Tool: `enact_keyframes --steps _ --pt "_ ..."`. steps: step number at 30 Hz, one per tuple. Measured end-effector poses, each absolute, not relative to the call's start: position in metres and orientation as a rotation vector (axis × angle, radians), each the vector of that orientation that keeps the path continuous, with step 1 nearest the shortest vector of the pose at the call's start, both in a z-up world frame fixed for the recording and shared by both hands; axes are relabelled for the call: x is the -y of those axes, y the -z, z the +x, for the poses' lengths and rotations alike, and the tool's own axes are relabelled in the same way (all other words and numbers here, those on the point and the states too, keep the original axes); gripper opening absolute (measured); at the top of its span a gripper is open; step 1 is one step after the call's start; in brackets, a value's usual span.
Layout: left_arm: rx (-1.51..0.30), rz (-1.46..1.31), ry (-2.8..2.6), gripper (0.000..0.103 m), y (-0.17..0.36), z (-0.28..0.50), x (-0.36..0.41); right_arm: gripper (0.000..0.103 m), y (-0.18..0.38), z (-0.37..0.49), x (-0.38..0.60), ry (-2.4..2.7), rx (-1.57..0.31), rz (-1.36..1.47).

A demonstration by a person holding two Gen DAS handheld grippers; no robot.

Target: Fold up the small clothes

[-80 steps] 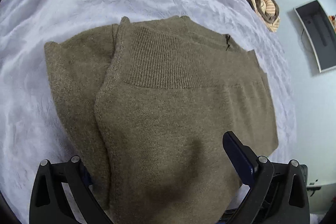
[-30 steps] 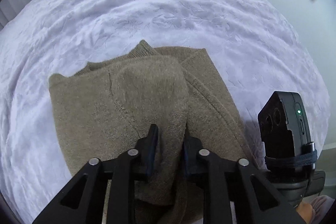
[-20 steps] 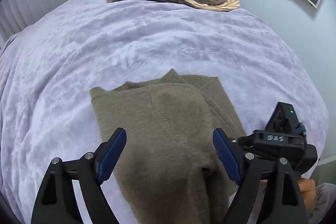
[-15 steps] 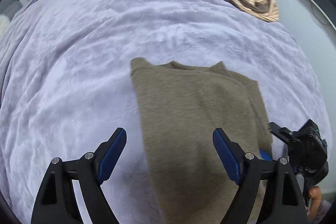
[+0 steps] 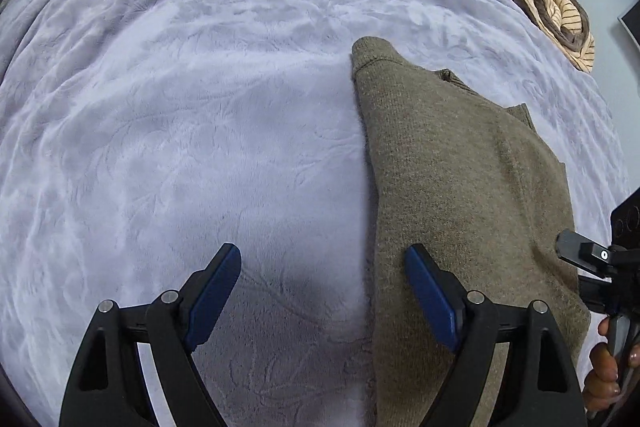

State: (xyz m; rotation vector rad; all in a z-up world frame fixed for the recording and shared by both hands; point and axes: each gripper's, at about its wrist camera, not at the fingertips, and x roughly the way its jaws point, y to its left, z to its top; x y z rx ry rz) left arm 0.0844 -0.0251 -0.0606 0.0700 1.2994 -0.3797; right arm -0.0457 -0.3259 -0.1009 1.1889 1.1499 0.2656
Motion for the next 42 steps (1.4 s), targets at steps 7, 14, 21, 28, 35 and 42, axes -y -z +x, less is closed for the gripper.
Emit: enact_keyframes --steps 7,14,21,28,35,42 --pt "-1.27 0.118 0.379 0.085 0.048 0.081 0.031 0.015 0.039 -0.023 0.307 -0.313 -1.097 0.924" --pt "-1.201 0.163 0.51 0.085 0.022 0.069 0.084 0.014 -0.013 -0.041 0.352 -0.277 -0.947 0.835" --pt "-1.26 0.237 0.563 0.087 0.058 0.066 0.118 0.015 0.067 -0.055 0.382 -0.066 -1.126 0.96" --pt "-1.279 0.27 0.574 0.099 0.055 0.07 0.108 0.023 0.092 -0.082 0.396 -0.02 -1.119 1.038" --pt "-1.258 0.313 0.6 0.099 0.03 0.052 0.098 0.024 0.014 -0.12 0.369 -0.037 -1.098 0.8" --pt "-1.299 0.401 0.6 0.099 0.056 0.012 0.099 0.013 -0.002 -0.131 0.319 -0.099 -1.152 0.629"
